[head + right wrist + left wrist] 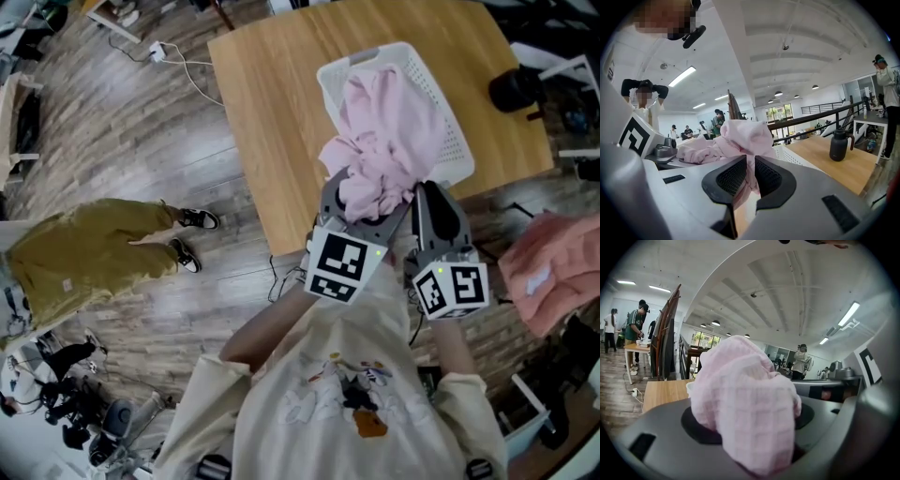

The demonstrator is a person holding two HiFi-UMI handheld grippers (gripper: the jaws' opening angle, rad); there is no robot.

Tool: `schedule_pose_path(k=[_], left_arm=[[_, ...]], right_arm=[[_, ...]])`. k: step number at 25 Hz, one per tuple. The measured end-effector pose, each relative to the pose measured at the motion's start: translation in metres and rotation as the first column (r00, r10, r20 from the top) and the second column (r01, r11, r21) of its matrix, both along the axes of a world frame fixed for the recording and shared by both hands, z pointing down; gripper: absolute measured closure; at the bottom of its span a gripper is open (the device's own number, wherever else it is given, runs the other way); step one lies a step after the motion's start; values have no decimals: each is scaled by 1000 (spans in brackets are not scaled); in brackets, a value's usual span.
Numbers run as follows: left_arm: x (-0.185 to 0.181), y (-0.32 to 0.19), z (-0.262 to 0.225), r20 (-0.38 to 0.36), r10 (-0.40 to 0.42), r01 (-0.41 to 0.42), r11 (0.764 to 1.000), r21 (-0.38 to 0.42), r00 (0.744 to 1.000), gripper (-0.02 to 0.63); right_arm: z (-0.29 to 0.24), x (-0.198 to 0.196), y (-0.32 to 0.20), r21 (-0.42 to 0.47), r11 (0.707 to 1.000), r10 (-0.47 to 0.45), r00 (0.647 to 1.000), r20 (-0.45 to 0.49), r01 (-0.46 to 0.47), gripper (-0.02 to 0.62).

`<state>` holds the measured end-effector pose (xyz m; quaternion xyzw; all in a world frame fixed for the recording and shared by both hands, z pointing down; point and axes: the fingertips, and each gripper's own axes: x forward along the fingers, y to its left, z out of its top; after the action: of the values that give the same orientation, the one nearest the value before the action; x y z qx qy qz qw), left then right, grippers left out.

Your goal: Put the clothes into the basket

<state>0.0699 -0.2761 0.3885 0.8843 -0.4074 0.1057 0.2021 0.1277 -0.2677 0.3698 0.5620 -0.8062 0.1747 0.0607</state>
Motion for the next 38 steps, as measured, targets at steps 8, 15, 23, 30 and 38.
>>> schedule_pose_path(k=[8,15,23,30,38], left_arm=[[5,-22,34,6,-33,34,998,-55,999,262],[19,-39,55,18,-81,83,994,-75,997,265],[34,-65,74,2,-186,185,976,-111,983,268],[43,-81,82,-16,-231,227,965,-131,973,273],[47,-91,87,31,-323,324,936,-136,946,273]], right_arm=[[32,6,-24,-56,998,-5,1000,0,5,528],[52,21,-37,-90,996,3,1000,26,0,528],[70,37,-53,-112,994,-4,1000,30,8,528],[78,49,-73,-128,992,13,998,56,-6,528],[87,57,-88,-149,989,5,997,81,8,528]])
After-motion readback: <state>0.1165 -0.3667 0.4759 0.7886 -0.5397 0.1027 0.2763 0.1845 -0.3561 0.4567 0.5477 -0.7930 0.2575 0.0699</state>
